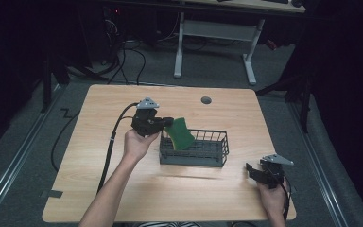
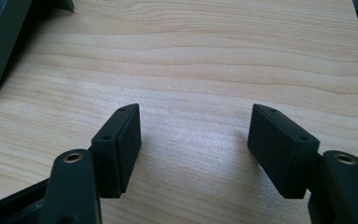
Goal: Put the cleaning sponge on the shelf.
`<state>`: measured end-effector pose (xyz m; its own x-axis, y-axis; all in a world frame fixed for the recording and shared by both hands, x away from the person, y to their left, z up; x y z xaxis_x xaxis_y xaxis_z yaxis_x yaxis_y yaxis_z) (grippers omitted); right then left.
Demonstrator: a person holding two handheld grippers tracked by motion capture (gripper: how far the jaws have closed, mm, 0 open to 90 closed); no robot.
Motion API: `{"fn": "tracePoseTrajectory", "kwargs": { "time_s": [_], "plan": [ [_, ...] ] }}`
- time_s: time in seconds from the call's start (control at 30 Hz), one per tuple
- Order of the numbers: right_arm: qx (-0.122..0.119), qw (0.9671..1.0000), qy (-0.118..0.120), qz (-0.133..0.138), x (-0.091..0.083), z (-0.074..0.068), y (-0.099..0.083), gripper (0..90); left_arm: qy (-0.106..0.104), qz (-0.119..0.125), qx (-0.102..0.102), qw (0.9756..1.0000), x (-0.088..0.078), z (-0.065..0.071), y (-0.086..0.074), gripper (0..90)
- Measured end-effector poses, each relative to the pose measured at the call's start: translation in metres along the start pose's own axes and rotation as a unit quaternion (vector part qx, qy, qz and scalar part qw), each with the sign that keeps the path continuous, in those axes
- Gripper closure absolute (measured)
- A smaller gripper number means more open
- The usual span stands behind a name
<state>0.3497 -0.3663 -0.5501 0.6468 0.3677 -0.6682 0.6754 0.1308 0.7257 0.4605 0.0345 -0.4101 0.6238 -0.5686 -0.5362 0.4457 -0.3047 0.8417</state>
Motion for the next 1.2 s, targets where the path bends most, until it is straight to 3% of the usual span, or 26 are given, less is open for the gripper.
{"fn": "tracePoseTrajectory", "kwargs": {
  "time_s": [0.4,0.57,0.87,1.2],
  "plan": [
    [0.0,1.0,0.0,0.0,0.0,0.0,0.0,34.8,-0.006,-0.014,-0.01,0.9998,0.004,-0.002,-0.014,89.6],
    [0.0,1.0,0.0,0.0,0.0,0.0,0.0,34.8,-0.009,-0.007,-0.024,0.9996,0.0,-0.005,-0.019,83.6],
    [0.0,1.0,0.0,0.0,0.0,0.0,0.0,34.7,0.016,0.01,-0.049,0.9986,-0.015,-0.016,-0.026,57.9],
    [-0.001,1.0,0.0,0.0,0.0,0.0,0.0,34.8,0.057,0.02,-0.063,0.9962,-0.036,-0.032,-0.049,49.2]
  ]
}}
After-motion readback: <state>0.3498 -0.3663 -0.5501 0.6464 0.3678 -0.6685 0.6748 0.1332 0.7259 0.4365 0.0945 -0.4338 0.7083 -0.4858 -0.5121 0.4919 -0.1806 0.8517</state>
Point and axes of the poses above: each handheld gripper's, and its own axes: x roughly forward along the jaws, y roughly out of its top, z roughly to its right, the point moved 3 cm from there along x, roughly forward along the jaws, and after that the axes turned 15 degrees about y, right-handed, at the moved point
